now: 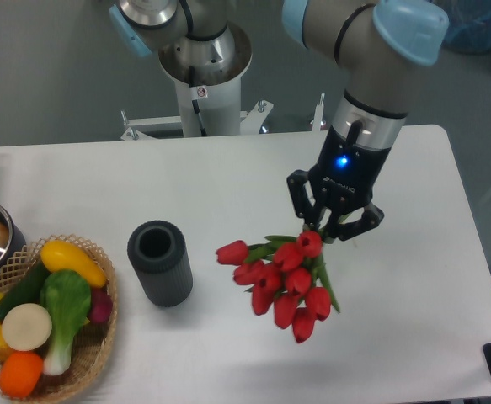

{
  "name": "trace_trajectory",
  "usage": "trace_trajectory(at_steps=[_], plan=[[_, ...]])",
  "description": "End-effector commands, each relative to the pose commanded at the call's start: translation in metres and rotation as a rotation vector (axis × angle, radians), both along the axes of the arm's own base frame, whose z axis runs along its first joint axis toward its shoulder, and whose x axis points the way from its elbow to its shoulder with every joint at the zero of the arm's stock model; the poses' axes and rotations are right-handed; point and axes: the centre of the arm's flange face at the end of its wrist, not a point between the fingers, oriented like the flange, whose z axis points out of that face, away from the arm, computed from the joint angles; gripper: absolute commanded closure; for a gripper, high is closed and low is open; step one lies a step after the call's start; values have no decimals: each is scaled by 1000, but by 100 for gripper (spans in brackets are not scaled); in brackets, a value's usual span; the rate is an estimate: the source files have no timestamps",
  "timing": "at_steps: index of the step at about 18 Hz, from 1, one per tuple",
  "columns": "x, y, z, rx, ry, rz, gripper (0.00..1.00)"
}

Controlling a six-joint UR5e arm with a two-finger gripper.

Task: Insert the flowers into the vase
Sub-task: 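Carry the red tulip bunch in the gripper toward the dark grey vase, then lower the tulip stems down into the vase opening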

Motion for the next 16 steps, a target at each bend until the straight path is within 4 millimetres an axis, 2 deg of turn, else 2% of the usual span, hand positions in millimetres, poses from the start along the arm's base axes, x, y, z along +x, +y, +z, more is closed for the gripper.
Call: trace_trajectory(at_steps=[4, 13, 16], plan=[[9, 9, 4, 204, -147, -75, 100], [28, 16, 18, 392, -283, -149, 99], [33, 11, 4, 454, -325, -166, 98]])
